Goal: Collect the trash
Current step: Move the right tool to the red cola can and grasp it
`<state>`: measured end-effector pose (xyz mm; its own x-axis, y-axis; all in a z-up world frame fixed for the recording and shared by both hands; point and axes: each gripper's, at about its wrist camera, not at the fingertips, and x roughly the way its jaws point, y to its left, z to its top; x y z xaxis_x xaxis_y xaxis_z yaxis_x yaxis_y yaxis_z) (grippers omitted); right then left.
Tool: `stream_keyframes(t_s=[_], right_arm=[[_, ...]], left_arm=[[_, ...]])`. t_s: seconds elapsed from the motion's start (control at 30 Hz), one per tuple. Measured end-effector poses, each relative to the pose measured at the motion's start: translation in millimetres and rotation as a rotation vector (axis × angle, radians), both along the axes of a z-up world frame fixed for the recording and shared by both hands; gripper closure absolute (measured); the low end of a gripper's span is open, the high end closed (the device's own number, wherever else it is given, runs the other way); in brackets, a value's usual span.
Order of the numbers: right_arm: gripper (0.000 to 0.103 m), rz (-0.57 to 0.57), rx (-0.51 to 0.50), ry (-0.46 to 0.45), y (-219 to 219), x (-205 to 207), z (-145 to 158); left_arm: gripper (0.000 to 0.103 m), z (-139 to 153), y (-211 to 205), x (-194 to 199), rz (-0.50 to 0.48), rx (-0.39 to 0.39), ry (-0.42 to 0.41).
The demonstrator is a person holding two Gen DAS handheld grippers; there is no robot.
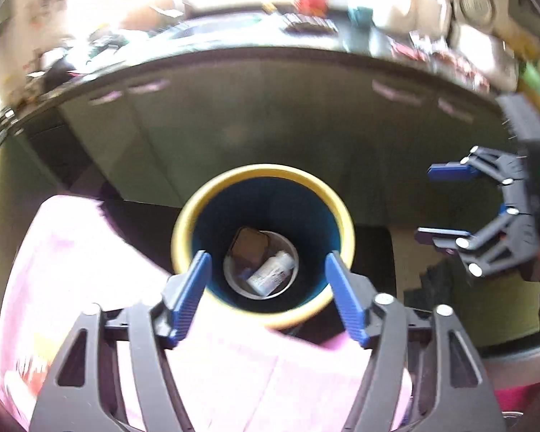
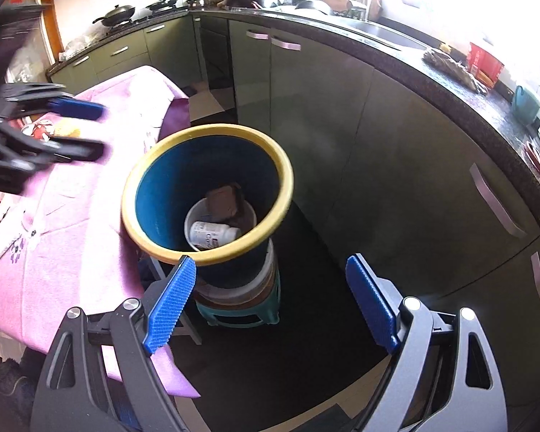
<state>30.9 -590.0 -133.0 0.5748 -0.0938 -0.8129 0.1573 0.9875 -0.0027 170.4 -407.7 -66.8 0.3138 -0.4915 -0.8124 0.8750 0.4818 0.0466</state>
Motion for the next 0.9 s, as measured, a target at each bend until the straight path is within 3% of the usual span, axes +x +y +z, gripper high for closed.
stream_keyframes(t_s=[0.3, 0.4, 0.53, 0.7, 0.9], right_arm=[[0.018, 0.135, -0.02, 0.014, 68.6, 45.2, 11.9], [0.018, 0.204, -0.021, 0.02, 106.6, 70.1, 19.5], [0.018, 0.321, -0.011, 0.027, 165.5, 109.9, 32.6], [0.018, 0.458, 0.04, 0.057, 245.0, 169.9, 52.7], [0.014, 0.571, 0.12, 0.167, 329.8, 250.4, 59.4]], left_arm=[[0.026, 8.6, 175.2, -1.6, 0.281, -0.056, -0.103], [0.017, 15.0, 230.7, 8.0, 0.403, -0.1, -0.142], [0.016, 19.9, 301.2, 27.6, 0.55, -0.153, -0.182], [0.014, 10.5, 362.1, 49.8, 0.659, -0.155, -0.193], [0.014, -2.2, 409.9, 63.1, 0.759, -0.179, -0.132]])
